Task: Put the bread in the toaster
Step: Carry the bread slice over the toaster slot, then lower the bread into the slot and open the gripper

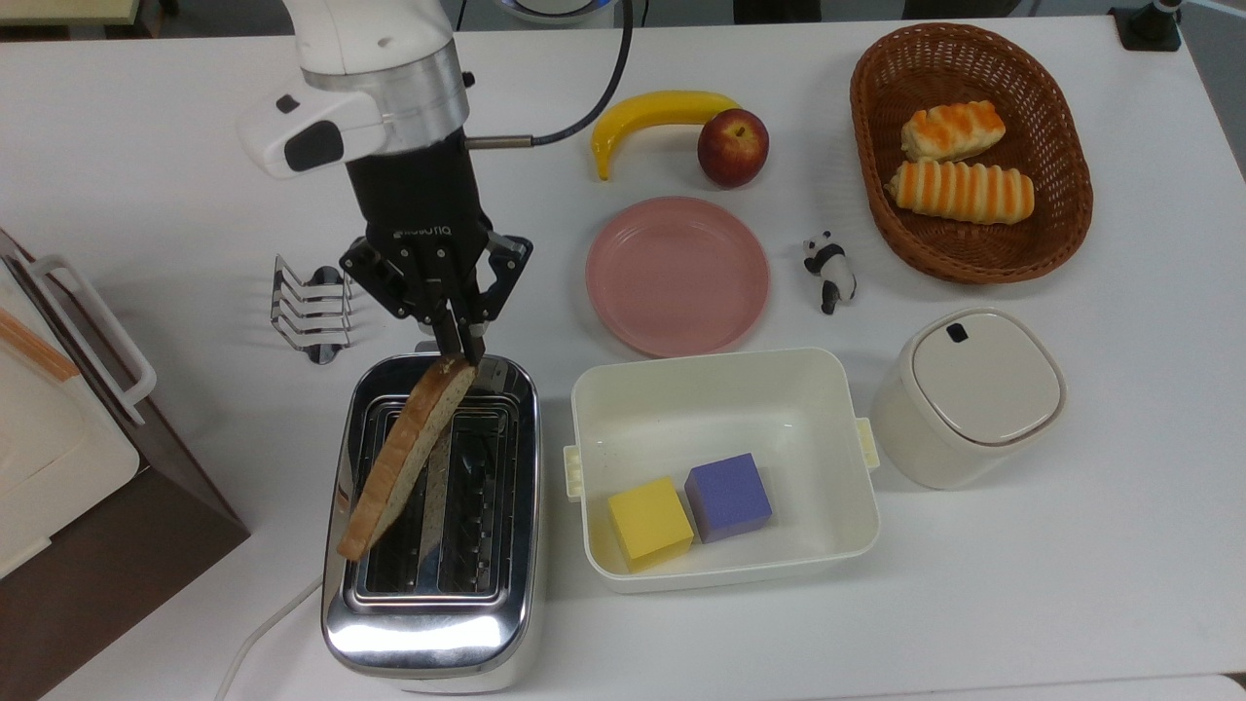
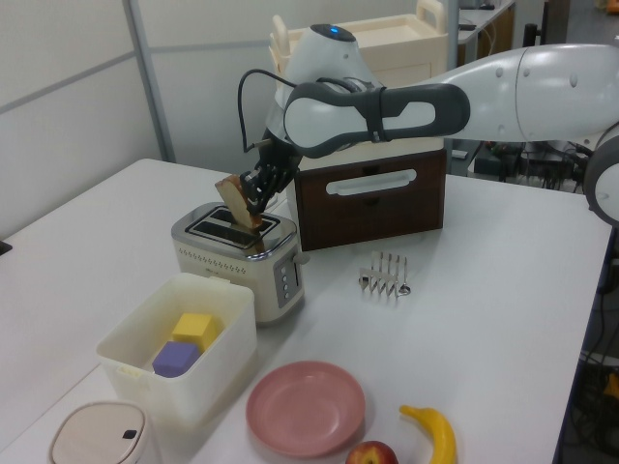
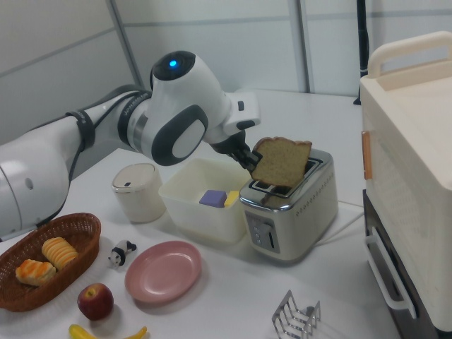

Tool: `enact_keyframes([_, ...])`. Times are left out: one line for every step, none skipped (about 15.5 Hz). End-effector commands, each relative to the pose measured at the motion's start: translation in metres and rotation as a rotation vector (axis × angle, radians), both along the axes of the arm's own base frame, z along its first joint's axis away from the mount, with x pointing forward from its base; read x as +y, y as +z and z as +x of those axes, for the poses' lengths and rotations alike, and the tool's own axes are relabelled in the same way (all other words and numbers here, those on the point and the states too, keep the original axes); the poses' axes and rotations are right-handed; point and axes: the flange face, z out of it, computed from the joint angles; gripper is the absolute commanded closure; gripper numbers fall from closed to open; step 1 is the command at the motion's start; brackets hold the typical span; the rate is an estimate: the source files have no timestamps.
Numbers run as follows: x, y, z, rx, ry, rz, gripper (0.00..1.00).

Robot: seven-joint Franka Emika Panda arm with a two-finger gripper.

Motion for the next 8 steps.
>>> enact_keyframes([0.0039, 0.0146, -0.0129, 0.020, 0.014, 0.008, 0.85])
enact_keyframes([0.0007, 0.0128, -0.0122, 0.020, 0.009, 0.008, 0.85])
enact_keyframes([-0.0005, 0.0121, -0.0118, 0.019, 0.007, 0.008, 0.85])
enact_keyframes([-0.0006, 0.0125, -0.0116, 0.015, 0.008, 0.007, 0.85])
enact_keyframes([-0.0007, 0.0103, -0.0109, 0.018, 0.009, 0.005, 0.85])
enact_keyframes([-0.0008, 0.0094, -0.0105, 0.018, 0.009, 0.003, 0.85])
enact_keyframes([-0.0008, 0.0094, -0.0105, 0.018, 0.009, 0.003, 0.85])
enact_keyframes([-0.0008, 0.0094, -0.0105, 0.018, 0.009, 0.005, 0.85])
